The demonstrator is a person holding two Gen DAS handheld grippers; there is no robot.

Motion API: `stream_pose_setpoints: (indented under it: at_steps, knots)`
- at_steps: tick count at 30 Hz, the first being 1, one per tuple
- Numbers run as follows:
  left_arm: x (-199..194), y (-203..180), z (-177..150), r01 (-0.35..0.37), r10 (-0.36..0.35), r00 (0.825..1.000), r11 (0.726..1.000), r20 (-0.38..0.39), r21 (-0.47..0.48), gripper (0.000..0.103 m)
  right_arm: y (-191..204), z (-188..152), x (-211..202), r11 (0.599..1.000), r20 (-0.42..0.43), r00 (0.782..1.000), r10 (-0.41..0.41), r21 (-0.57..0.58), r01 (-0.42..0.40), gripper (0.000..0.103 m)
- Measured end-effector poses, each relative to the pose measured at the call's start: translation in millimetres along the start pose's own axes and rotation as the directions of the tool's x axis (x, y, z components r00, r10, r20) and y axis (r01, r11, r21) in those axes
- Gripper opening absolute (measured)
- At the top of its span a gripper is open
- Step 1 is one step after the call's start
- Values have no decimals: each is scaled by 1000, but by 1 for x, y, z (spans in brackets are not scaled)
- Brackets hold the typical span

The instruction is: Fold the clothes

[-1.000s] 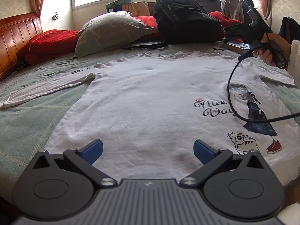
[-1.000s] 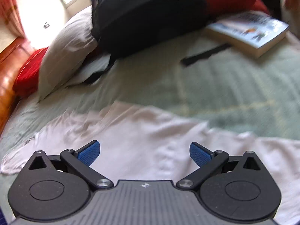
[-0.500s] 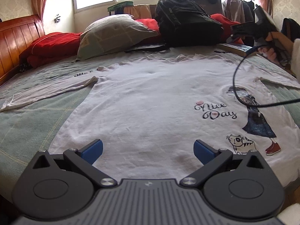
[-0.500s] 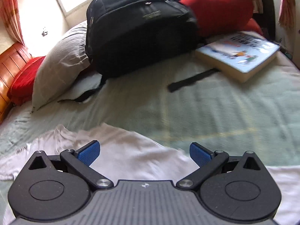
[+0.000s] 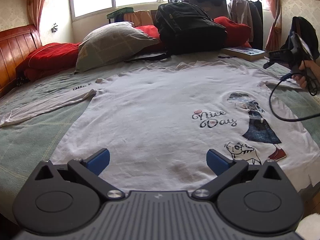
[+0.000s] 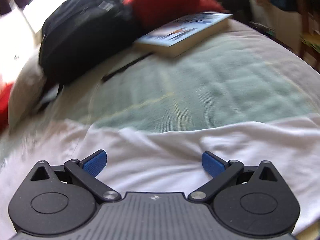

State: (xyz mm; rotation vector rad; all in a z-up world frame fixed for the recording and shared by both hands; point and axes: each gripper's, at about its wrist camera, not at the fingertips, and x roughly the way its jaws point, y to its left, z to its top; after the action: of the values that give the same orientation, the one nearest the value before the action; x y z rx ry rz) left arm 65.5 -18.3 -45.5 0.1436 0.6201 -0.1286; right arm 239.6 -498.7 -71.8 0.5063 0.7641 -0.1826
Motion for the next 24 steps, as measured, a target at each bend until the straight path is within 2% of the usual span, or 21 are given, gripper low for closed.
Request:
stream_pose_setpoints:
  at_steps: [3, 6, 10, 12, 14, 17, 20, 22, 24]
  knots:
    - [-1, -2, 0, 5, -5, 1000, 1000, 4, 3, 102, -12, 3, -20, 999, 37, 999, -19, 37, 17, 103]
    - [-2, -7, -1, 12, -12, 1000, 1000, 4, 13, 102, -20, 6, -35, 1000, 75, 997, -6, 25, 4, 103]
    - [-1, -12, -2, 4, -4, 1000, 1000, -7, 29, 102, -40, 13, -24, 998, 60, 998, -10, 65, 6, 103]
    - [-2, -14, -1, -1, 1, 1000, 999, -6, 34, 102, -54, 13, -12, 996, 44, 998, -49, 79, 45, 103]
    - [-2, -16, 0, 2, -1, 1000, 999, -2, 37, 102, -66, 15, -10, 996, 70, 996, -57, 72, 52, 103]
    - [-2, -21, 1, 5, -5, 1000, 999, -3, 50, 102, -74, 18, -23, 989, 106, 989, -98, 121, 85, 103]
    - [-2, -27, 2, 18, -18, 1000, 998, -2, 64, 102, -69, 13, -35, 991, 77, 992, -99, 98, 92, 103]
    - [-3, -30, 1, 23, -23, 1000, 997, -1, 74, 102, -58, 1, -41, 988, 73, 985, -154, 7, 154, 103]
    - [-4, -32, 1, 27, -28, 1000, 996, 1, 84, 102, -49, -16, -42, 969, 72, 972, -224, -95, 230, 103]
